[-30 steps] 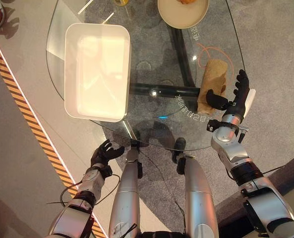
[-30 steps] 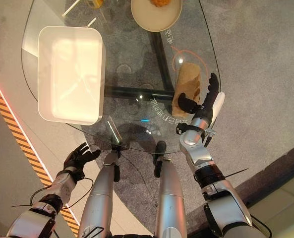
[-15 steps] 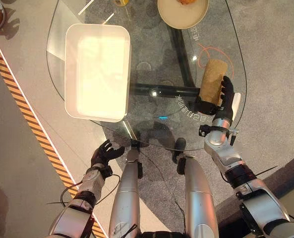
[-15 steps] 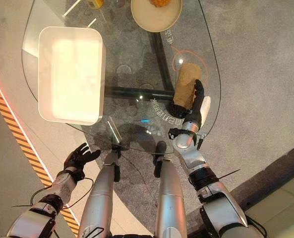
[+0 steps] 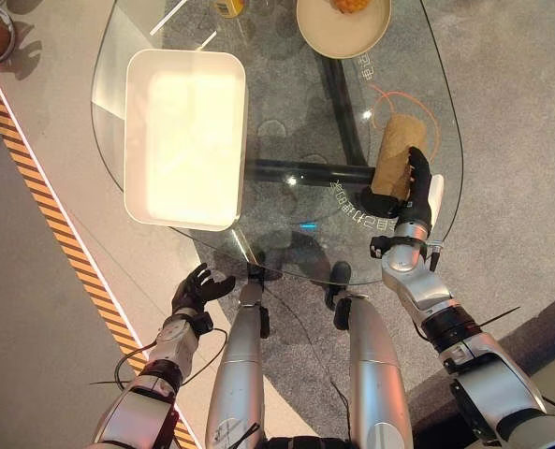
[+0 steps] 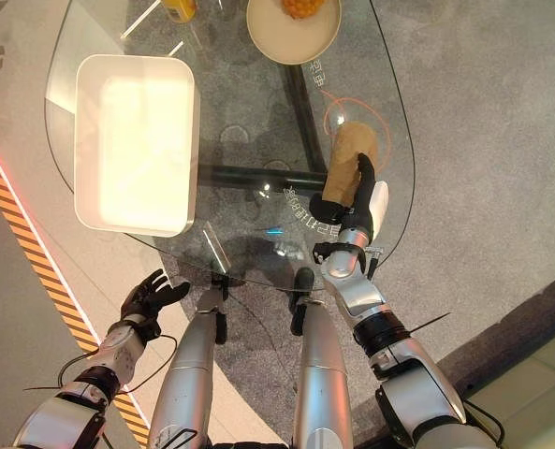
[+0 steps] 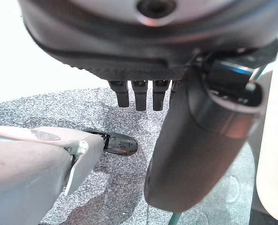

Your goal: Wipe the table with a cloth and put it in the basket.

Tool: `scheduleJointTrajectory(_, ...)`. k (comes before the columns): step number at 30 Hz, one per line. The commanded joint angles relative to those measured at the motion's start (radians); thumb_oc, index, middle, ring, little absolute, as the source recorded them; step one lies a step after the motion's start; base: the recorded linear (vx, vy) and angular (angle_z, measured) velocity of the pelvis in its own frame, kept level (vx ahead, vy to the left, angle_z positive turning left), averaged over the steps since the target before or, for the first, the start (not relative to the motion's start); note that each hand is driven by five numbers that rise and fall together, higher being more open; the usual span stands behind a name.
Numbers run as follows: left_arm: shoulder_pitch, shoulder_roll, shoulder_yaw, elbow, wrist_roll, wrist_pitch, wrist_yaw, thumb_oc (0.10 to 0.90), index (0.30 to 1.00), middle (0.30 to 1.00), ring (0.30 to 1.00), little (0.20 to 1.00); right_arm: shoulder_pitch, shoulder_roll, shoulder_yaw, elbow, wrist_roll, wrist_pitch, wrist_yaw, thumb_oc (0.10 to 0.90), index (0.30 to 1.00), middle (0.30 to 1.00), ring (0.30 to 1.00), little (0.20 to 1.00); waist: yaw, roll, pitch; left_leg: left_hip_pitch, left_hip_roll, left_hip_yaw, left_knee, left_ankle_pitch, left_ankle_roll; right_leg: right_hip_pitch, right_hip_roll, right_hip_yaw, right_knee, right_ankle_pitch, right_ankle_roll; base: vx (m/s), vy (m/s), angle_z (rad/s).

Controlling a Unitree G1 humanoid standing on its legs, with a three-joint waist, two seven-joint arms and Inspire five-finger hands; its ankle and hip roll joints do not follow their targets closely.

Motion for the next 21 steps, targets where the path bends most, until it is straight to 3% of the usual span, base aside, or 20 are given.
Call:
scheduleJointTrajectory(1,0.044,-0.027,0.002,0.021,-0.017,-0.016,0.009,0.800,0.900,0.900,0.900,0.900,-0.061,-0.034,0.029,-0.004,-0.046,-0.015,-0.015,0.800,0.900,0.900,0.900,0.900,-0.003,0.025,-0.018,0.005,-0.075,0.069,0.121,-0.130,0.064,0.020,0.066,0.045,-0.155,0.103,0.023,0.00,0.000,0.00)
scheduleJointTrajectory(14,0.010,-0.029,-0.022,0.047,-0.020,-0.007,-0.002,0.800,0.900,0.900,0.900,0.900,-0.177,-0.045,0.067,0.160,-0.077,0.053,-0.039,0.800,0.900,0.900,0.900,0.900,0.018,0.038,-0.018,0.001,-0.080,0.065,0.131,-0.133,0.068,0.012,0.059,0.036,-0.143,0.104,0.024,0.00,0.000,0.00)
scheduleJointTrajectory(15,0.008,-0.031,-0.025,0.048,-0.021,-0.008,-0.002,0.800,0.900,0.900,0.900,0.900,-0.183,-0.044,0.070,0.172,-0.079,0.061,-0.044,0.375,0.535,0.535,0.535,0.475,0.019,0.039,-0.018,0.000,-0.081,0.064,0.132,-0.134,0.069,0.012,0.058,0.035,-0.142,0.104,0.024,0.00,0.000,0.00)
scheduleJointTrajectory(16,0.007,-0.031,-0.026,0.049,-0.021,-0.008,-0.002,0.800,0.900,0.900,0.900,0.900,-0.185,-0.044,0.072,0.180,-0.078,0.066,-0.046,0.100,0.300,0.300,0.300,0.200,0.020,0.040,-0.018,0.000,-0.082,0.064,0.132,-0.134,0.069,0.012,0.057,0.034,-0.142,0.104,0.024,0.00,0.000,0.00)
scheduleJointTrajectory(21,0.003,-0.030,-0.031,0.048,-0.022,-0.005,-0.004,0.800,0.900,0.900,0.900,0.900,-0.201,-0.042,0.082,0.217,-0.067,0.082,-0.049,0.100,0.300,0.300,0.300,0.200,0.025,0.043,-0.018,-0.005,-0.083,0.062,0.137,-0.134,0.071,0.005,0.057,0.032,-0.135,0.105,0.024,0.00,0.000,0.00)
